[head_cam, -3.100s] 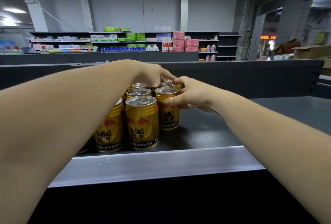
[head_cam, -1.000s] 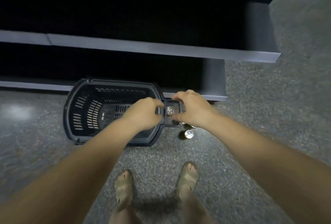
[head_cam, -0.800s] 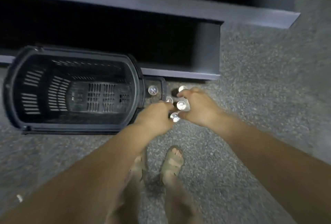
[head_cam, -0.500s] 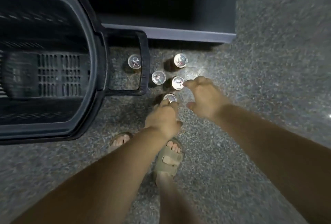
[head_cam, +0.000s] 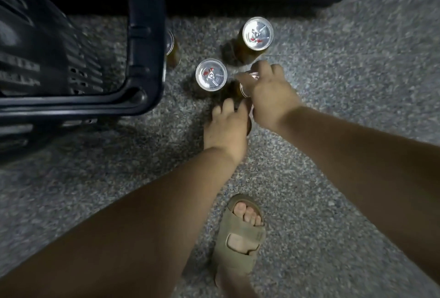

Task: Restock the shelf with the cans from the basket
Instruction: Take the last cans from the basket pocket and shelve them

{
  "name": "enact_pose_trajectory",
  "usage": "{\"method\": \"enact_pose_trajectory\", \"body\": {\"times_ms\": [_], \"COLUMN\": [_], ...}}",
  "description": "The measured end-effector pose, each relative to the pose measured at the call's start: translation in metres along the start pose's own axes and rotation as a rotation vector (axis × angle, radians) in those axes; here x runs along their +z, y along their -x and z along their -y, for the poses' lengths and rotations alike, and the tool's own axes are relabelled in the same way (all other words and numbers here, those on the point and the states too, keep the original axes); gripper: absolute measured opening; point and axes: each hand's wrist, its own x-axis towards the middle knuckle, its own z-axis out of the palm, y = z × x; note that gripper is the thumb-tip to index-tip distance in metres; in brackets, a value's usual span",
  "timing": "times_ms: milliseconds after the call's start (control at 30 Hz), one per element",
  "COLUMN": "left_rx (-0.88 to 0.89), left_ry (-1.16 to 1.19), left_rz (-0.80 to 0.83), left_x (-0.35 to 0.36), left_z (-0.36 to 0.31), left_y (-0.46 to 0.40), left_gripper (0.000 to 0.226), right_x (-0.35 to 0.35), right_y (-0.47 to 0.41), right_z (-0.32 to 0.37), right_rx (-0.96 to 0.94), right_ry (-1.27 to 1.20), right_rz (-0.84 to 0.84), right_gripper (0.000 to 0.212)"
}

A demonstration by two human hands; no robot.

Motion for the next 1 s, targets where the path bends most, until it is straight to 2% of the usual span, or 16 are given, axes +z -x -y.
{"method": "enact_pose_trajectory", "body": {"times_ms": [67,200,367,500,600,700,1000], "left_rx": [0.031,0.066,0.060,0.067,0.139,0.217,0.413], "left_ry": [0.025,0.059,0.071,0.120,0.128,0.107,-0.028], "left_rz": [-0.018,-0.025,-0.054,0.000,0.038,0.042,-0.186], "left_x": [0.001,-0.005,-0.044,-0.112,-0.182,-0.266,-0.537], "left_z": [0.004,0.008,-0.008,-0.054,-0.100,-0.145,-0.226], "left_y": [-0.001,0.002,0.036,0.090,0.134,0.178,0.302], "left_gripper": [0.068,0.062,0.051,0.050,0.050,0.051,0.051], "right_x": [0.004,0.005,-0.062,-0.167,-0.262,-0.363,-0.625], "right_y": [-0.006,-0.016,0.017,0.081,0.137,0.193,0.337], "right_z": [-0.003,-0.008,-0.014,-0.011,-0.002,0.014,0.099], "right_rx": [0.019,0.010,-0.064,-0.080,-0.085,-0.086,-0.185], "right_ry": [0.007,-0.057,-0.063,-0.106,-0.111,-0.105,-0.031], "right_rz": [-0.040,0.036,0.070,0.075,0.033,-0.037,-0.320], "right_gripper": [0.063,0.058,0.053,0.056,0.060,0.054,0.063]}}
